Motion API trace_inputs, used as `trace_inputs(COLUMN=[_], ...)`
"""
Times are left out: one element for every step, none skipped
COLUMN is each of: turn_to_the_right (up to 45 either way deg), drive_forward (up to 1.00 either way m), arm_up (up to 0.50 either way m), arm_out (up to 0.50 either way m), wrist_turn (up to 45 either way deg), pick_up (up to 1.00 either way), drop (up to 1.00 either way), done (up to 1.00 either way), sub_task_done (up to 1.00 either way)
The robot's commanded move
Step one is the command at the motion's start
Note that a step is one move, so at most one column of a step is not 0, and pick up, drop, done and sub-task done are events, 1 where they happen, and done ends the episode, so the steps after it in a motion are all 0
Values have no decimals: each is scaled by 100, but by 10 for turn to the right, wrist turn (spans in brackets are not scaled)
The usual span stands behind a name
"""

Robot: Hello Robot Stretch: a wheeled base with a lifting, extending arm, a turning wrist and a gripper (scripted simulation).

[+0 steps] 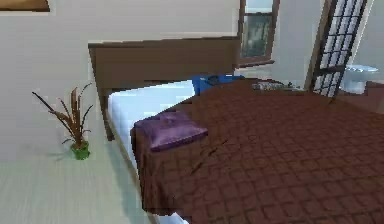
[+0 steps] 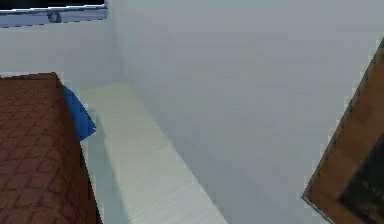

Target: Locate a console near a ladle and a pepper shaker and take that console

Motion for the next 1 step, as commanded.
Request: trace_inputs(turn_to_the_right=[450], drive_forward=[0], arm_up=[0], arm_out=[0], wrist_turn=[0], pick_up=[0], drop=[0], done=[0], sub_task_done=[0])
